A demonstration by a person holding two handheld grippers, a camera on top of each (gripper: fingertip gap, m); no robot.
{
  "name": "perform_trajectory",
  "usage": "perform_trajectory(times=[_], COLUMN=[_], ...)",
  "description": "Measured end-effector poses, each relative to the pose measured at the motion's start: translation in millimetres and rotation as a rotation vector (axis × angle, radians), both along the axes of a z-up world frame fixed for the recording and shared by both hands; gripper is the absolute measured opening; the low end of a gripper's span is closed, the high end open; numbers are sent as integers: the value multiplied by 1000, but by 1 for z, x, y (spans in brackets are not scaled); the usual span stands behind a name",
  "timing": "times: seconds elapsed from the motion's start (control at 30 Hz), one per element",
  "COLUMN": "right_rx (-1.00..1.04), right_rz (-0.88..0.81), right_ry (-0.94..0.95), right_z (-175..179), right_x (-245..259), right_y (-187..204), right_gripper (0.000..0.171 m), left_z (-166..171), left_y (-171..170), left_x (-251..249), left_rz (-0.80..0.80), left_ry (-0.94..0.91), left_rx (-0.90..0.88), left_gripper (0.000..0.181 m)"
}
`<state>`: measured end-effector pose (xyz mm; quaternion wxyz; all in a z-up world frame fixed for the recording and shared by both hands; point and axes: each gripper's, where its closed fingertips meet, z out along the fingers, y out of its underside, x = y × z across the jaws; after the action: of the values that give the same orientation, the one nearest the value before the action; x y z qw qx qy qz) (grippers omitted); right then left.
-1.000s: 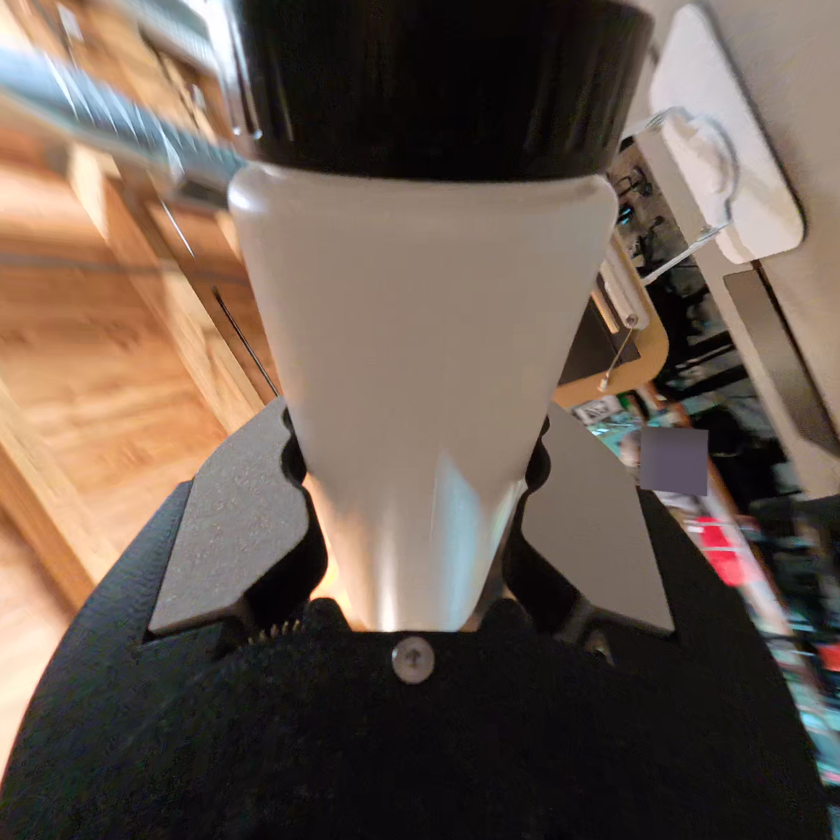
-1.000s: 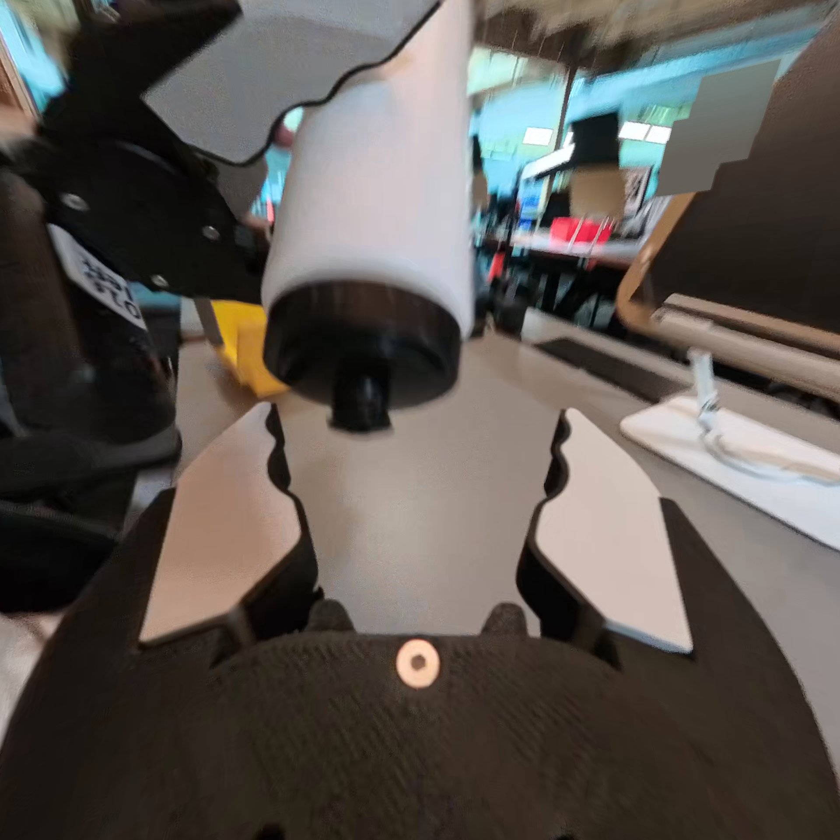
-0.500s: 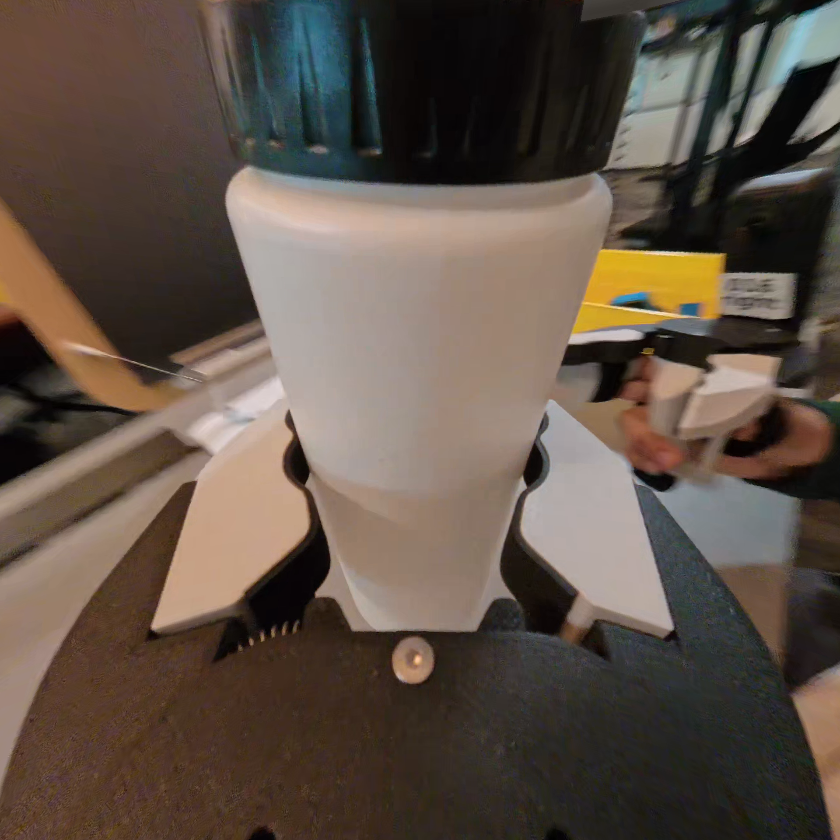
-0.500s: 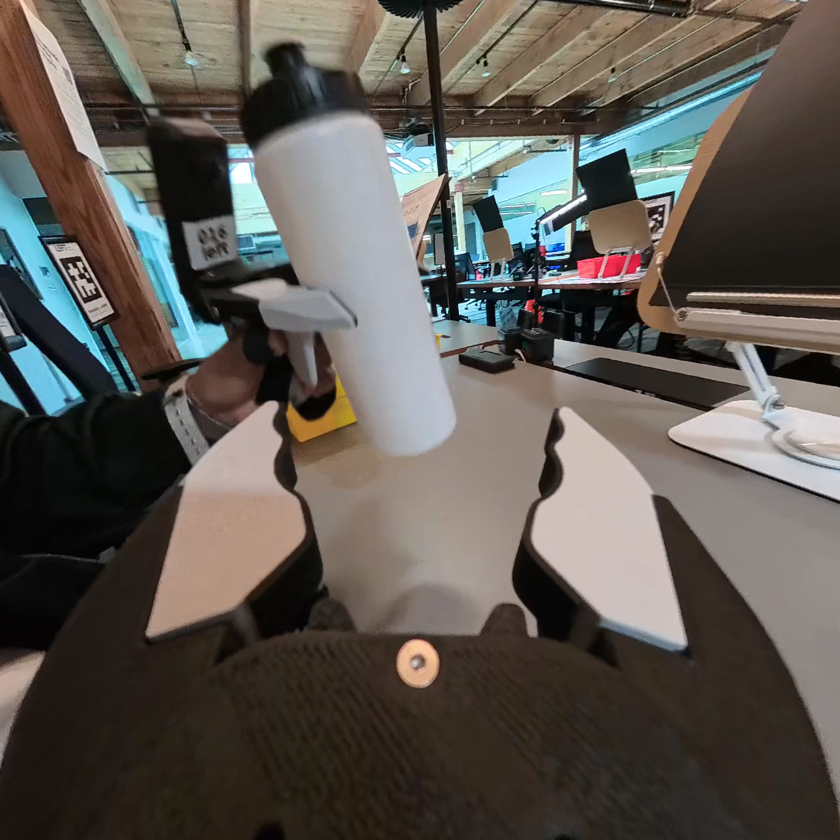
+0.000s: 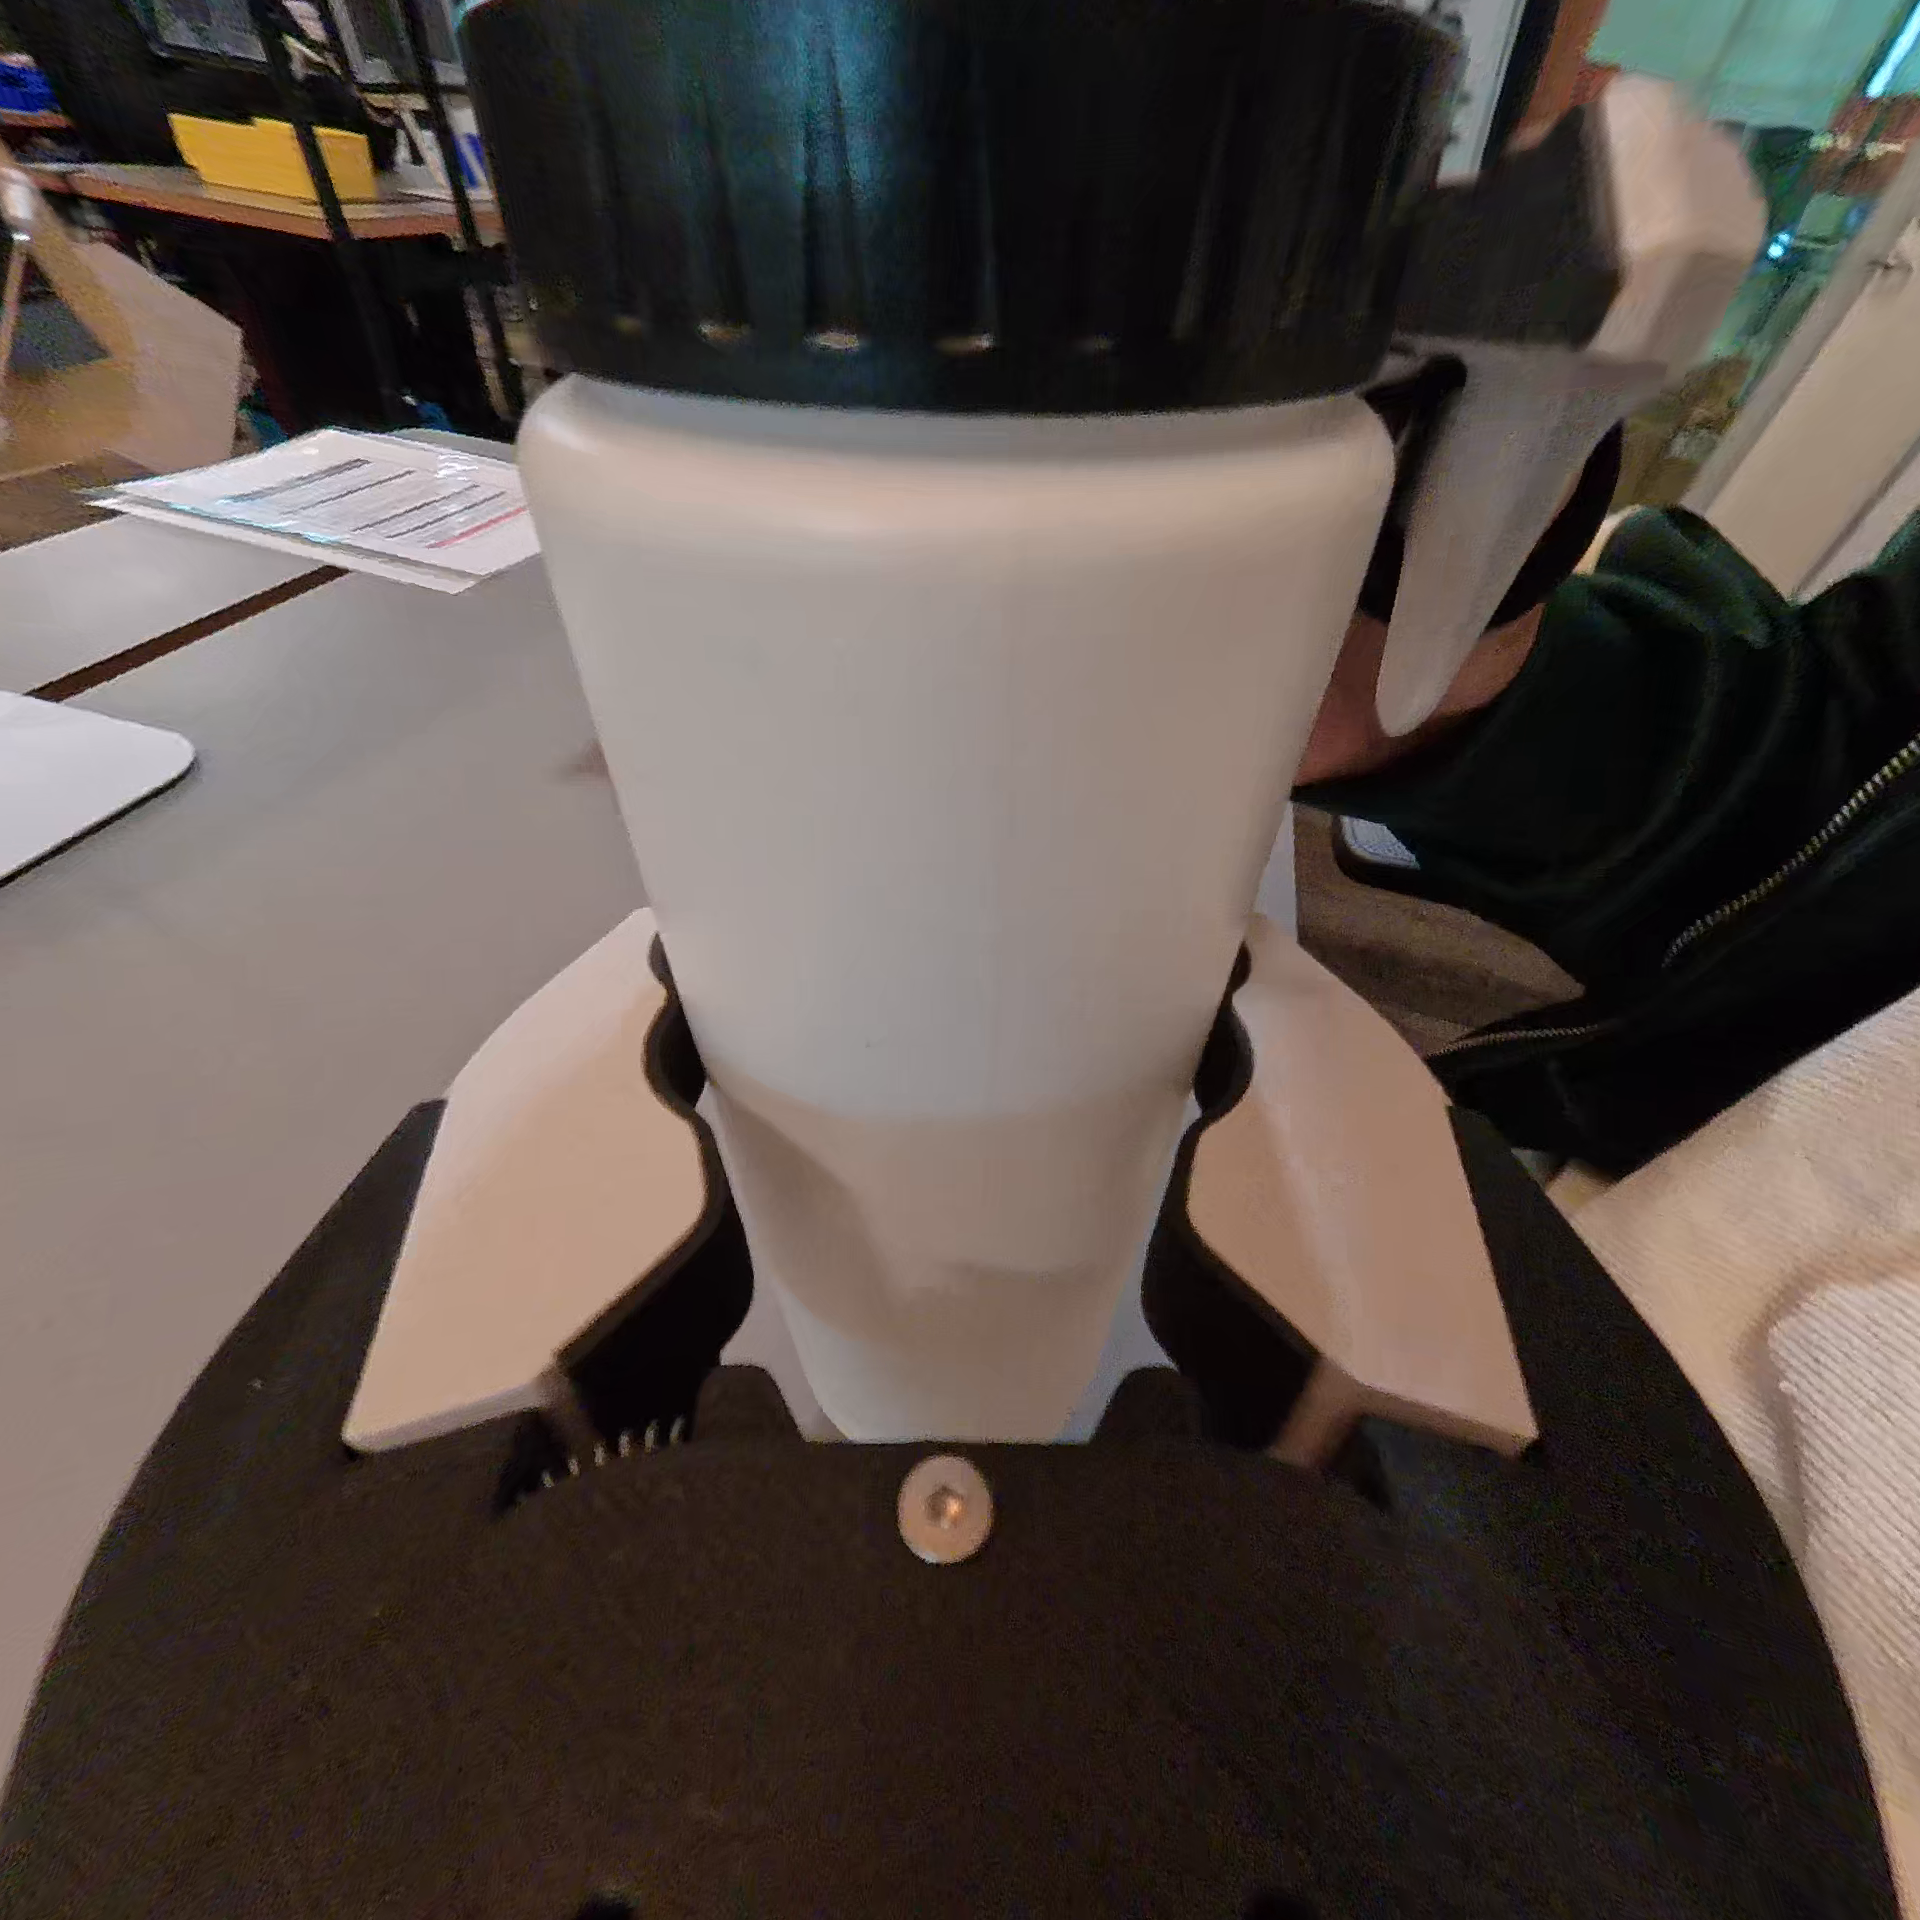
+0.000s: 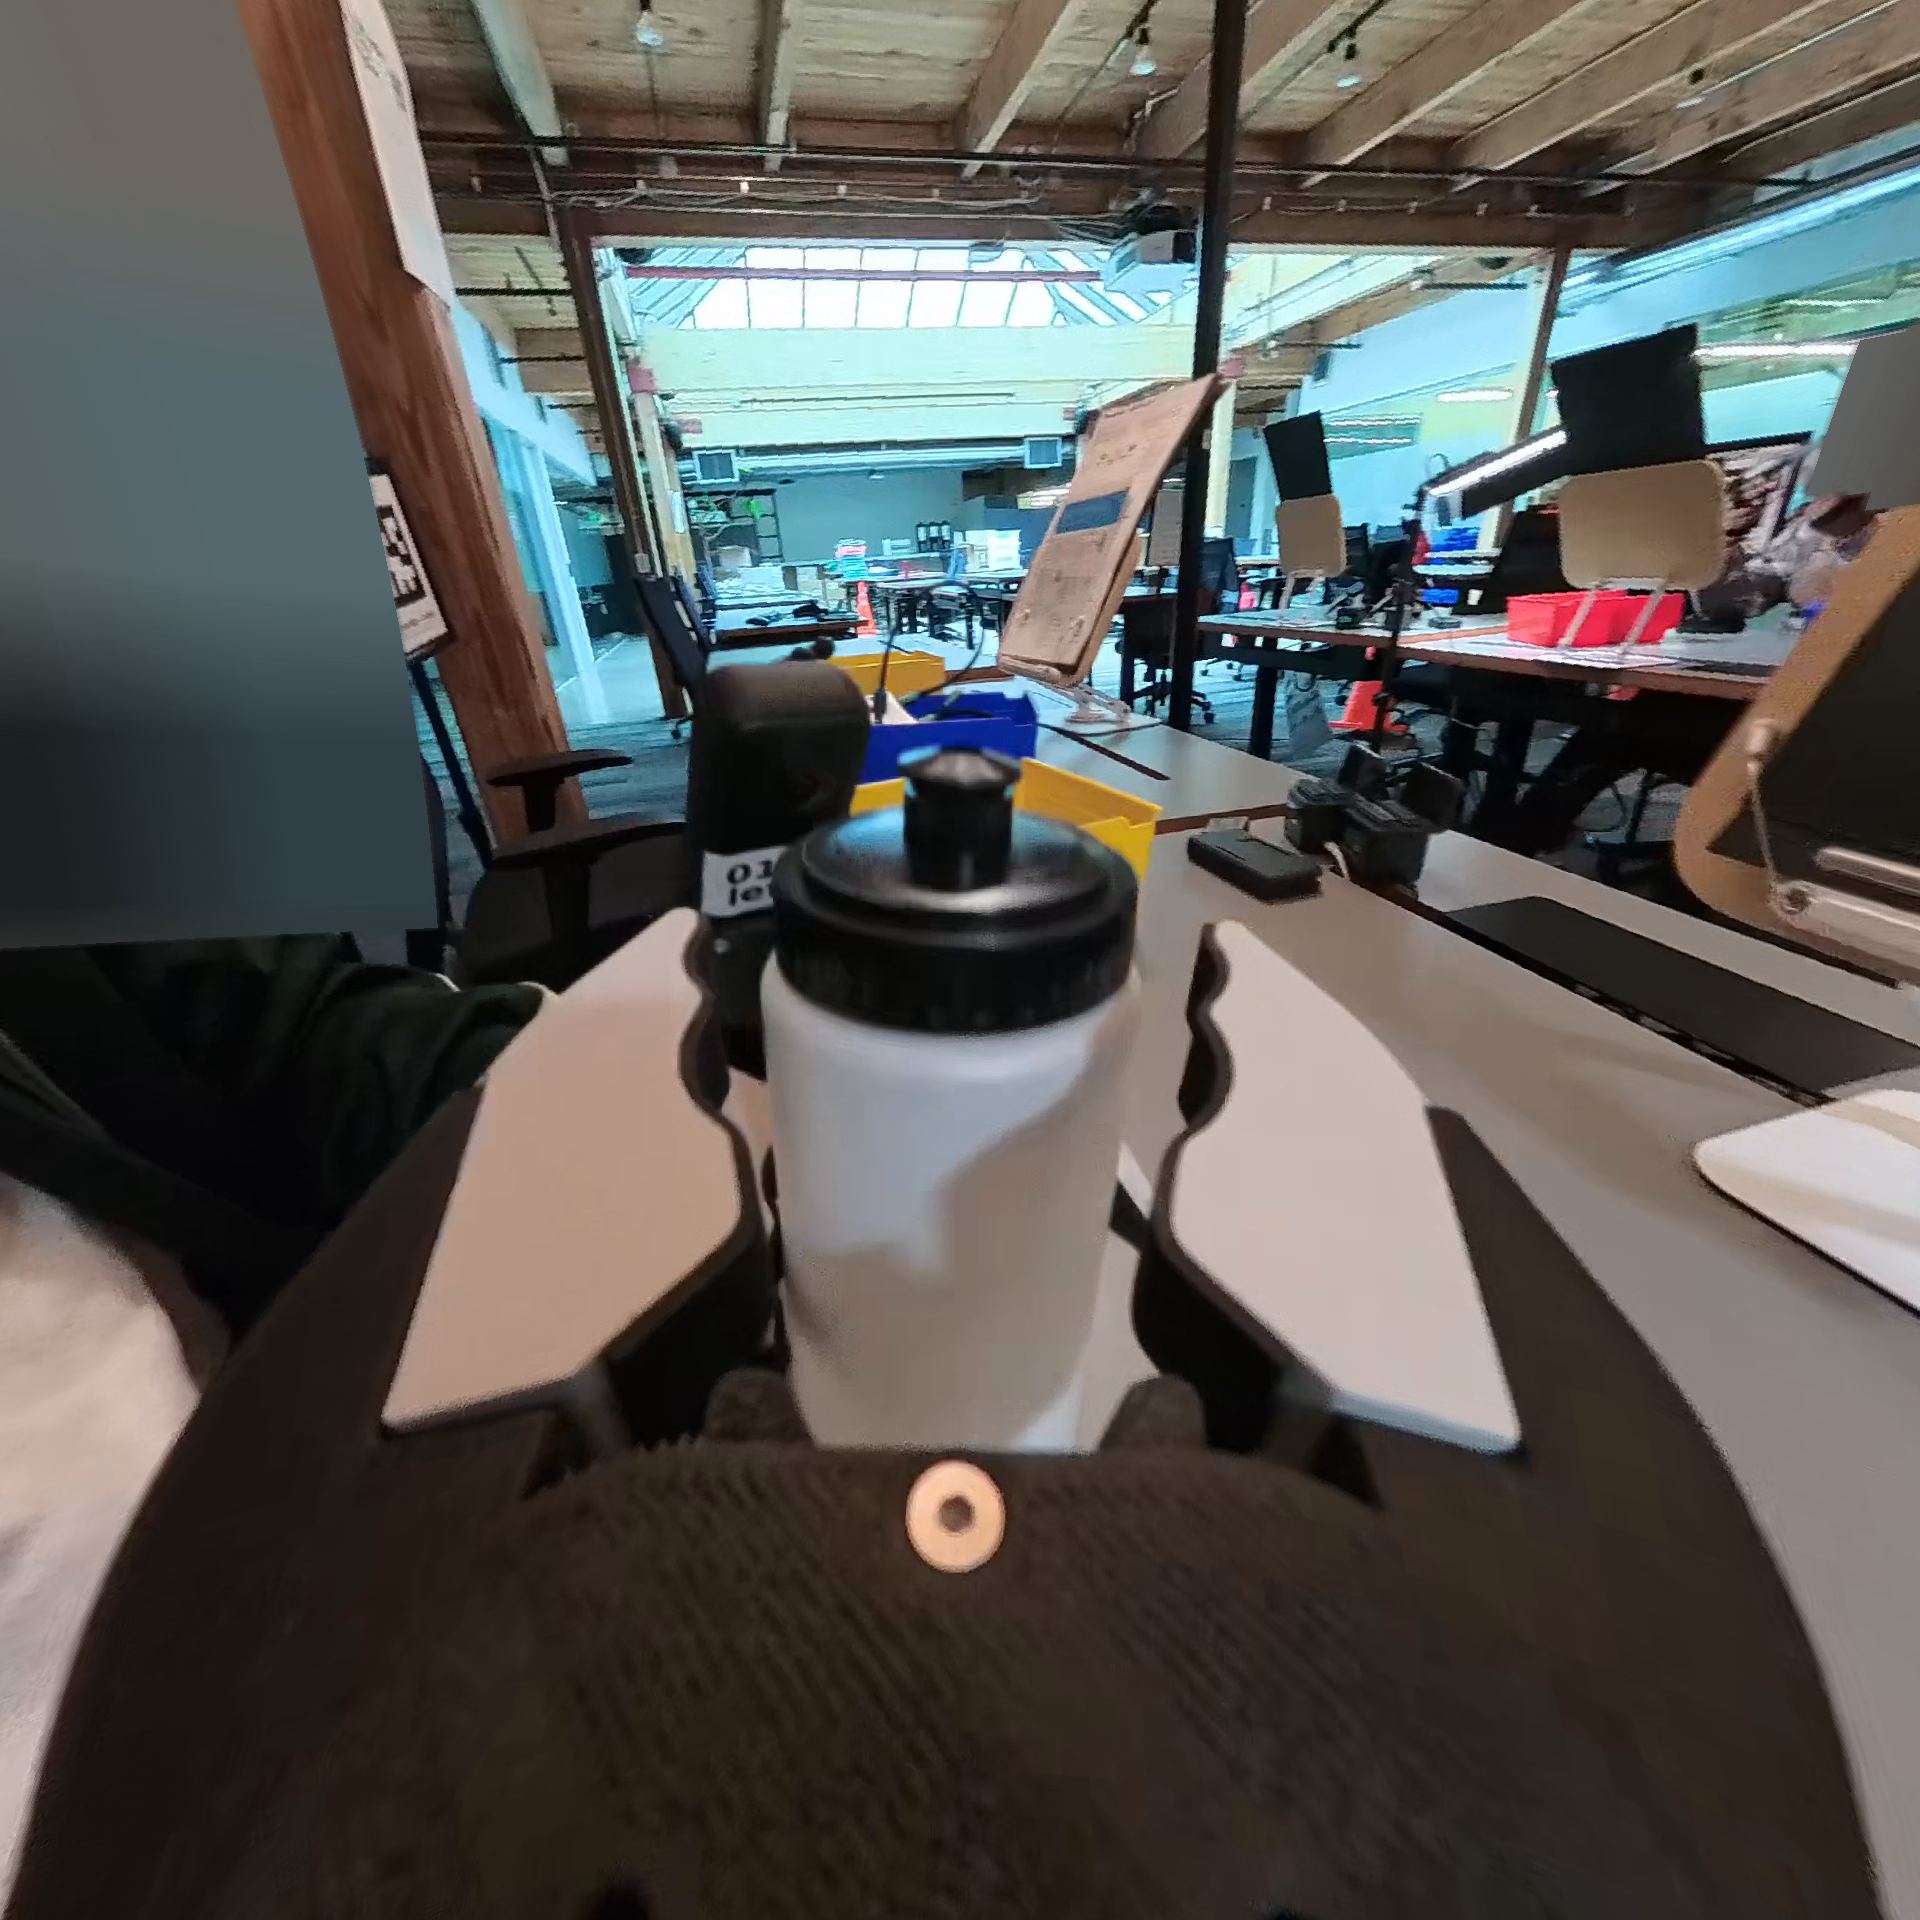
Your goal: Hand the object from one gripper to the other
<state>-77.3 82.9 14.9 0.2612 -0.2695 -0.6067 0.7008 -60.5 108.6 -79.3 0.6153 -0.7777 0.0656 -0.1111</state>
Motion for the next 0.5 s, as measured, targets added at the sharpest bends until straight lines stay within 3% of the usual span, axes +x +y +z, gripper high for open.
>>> perform_trajectory(times=[0.23,0.5], right_rx=[59,86], right_rz=[41,47], right_ry=[7,27], right_z=[-2,-1], right_x=[7,12], right_y=[-14,-16], right_gripper=[75,74], left_z=[-3,-2], left_y=[1,1], left_x=[21,23], left_rz=[-60,-44], left_ry=[7,51], left_rx=[5,1], left_gripper=[94,95])
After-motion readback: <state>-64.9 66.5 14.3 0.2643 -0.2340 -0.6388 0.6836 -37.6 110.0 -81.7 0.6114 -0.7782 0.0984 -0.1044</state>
